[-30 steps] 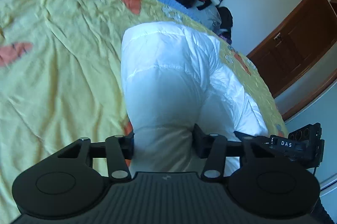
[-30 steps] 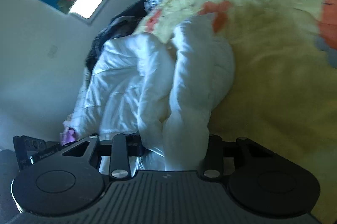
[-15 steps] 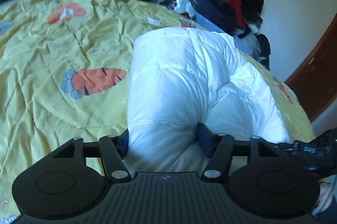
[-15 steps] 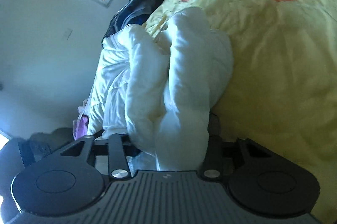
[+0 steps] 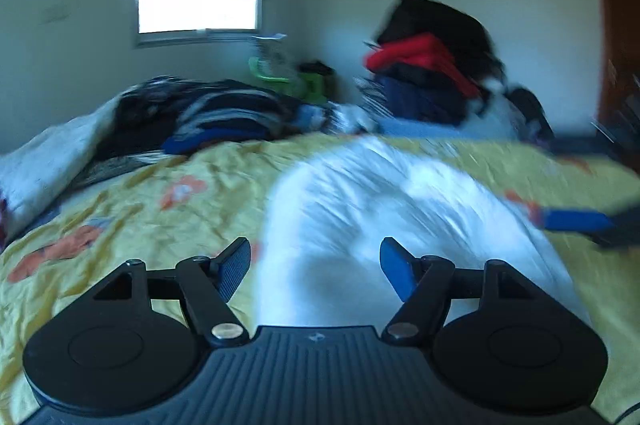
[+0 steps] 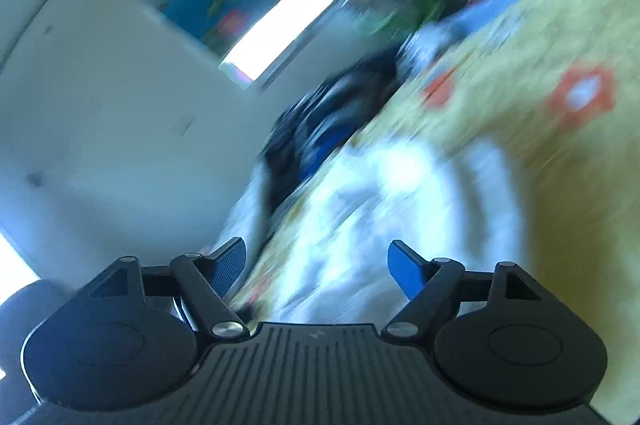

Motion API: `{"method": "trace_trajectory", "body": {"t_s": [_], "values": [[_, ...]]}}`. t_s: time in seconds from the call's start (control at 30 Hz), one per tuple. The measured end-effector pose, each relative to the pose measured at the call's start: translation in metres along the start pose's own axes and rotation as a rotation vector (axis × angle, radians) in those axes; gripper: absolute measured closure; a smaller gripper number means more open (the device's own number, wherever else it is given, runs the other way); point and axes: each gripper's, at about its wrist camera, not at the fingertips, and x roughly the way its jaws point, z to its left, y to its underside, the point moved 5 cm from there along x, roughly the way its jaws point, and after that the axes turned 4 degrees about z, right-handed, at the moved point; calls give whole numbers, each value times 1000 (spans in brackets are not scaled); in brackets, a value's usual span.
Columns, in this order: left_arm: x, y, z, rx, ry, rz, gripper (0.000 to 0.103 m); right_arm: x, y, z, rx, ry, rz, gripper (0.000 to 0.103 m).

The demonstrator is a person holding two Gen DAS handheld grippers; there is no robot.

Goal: Fold small clothes

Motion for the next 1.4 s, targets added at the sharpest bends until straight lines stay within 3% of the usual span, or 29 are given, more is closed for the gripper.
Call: {"method": "trace_trajectory", "body": {"t_s": [0.07,0.13,0.2,0.27,0.37,0.4,0.5,0.63,0.67,0.8,0.9,0.97,1.03,1.27,1.4], "values": [[9,14,-18,51,16,40,32,24,12,-1,31,-21,57,25],[22,27,-26,99,4,69,32,44,22,-19,34,73,99,25],[30,35,-28,135,-9,84,30,55,30,-41,37,137,105,39],[43,36,-22,116,11,117,26,62,32,-59,46,140,83,66],[51,37,-19,109,28,145,22,62,33,-83,138,153,76,94],[49,37,-21,114,29,146,22,65,30,-90,159,154,81,96],[34,34,-17,89,44,117,22,55,35,-83,167,141,92,88],[-22,32,-4,41,56,-2,23,12,47,-37,26,123,22,29],[-37,34,-4,46,57,-33,23,-3,53,-25,-21,120,3,25],[-67,50,-22,154,121,-78,22,-34,67,-6,-79,78,18,24],[-46,68,-42,239,131,21,21,-28,75,-24,-30,122,78,22],[-20,77,-39,224,99,105,21,-18,81,-46,42,133,118,30],[-11,79,-34,209,87,116,18,-18,87,-56,80,108,116,33],[-16,76,-33,244,59,127,16,-18,86,-51,76,111,138,27],[-45,73,-20,98,115,153,16,-42,94,-28,3,146,112,17]]}}
